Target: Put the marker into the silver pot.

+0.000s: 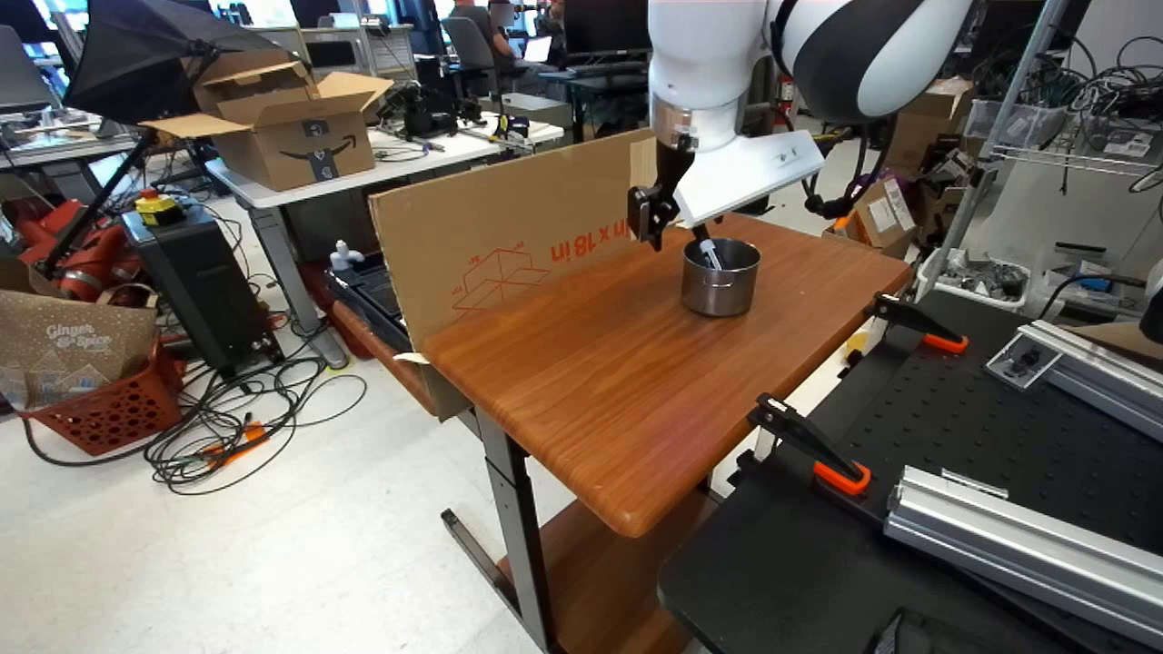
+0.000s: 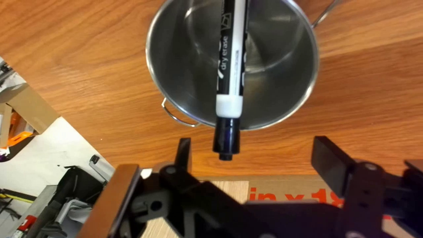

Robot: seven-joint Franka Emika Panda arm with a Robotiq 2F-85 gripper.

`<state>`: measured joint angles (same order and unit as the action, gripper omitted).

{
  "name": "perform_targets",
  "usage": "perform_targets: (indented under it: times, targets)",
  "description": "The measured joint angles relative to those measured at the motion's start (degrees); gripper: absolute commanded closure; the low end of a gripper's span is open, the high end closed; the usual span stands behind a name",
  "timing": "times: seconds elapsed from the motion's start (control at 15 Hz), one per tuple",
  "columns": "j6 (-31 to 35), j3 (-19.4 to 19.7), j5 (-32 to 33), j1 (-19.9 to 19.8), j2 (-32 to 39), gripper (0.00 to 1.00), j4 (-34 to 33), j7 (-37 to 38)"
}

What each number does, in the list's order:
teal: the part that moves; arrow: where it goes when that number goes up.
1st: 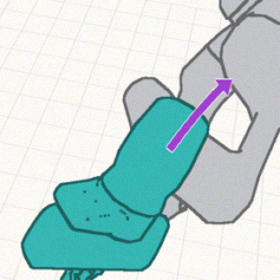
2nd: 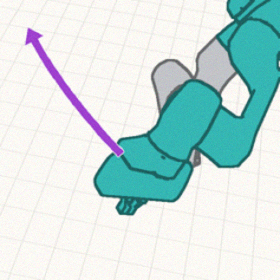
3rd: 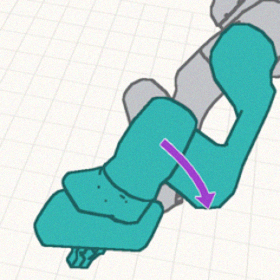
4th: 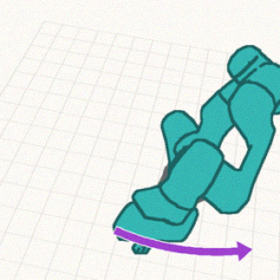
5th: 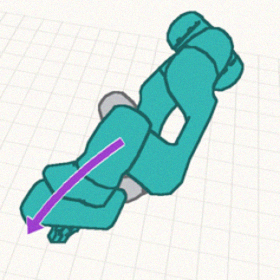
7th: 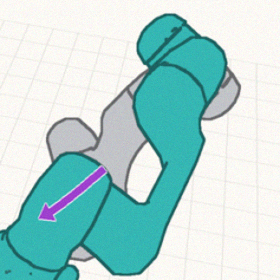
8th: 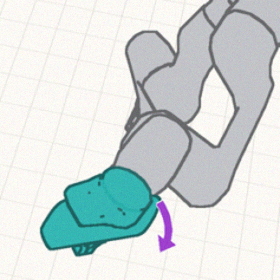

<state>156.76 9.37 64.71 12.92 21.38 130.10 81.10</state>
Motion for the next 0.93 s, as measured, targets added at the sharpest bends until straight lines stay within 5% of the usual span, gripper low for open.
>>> perform_targets:
  times: [0.4,0.93]
  targets:
    - [-0.01,-0.16,-5.73,-0.53,-2.37,0.0,0.14,-7.91]
    - [-0.85,-4.54,-18.29,-1.58,-16.25,0.0,8.74,-25.73]
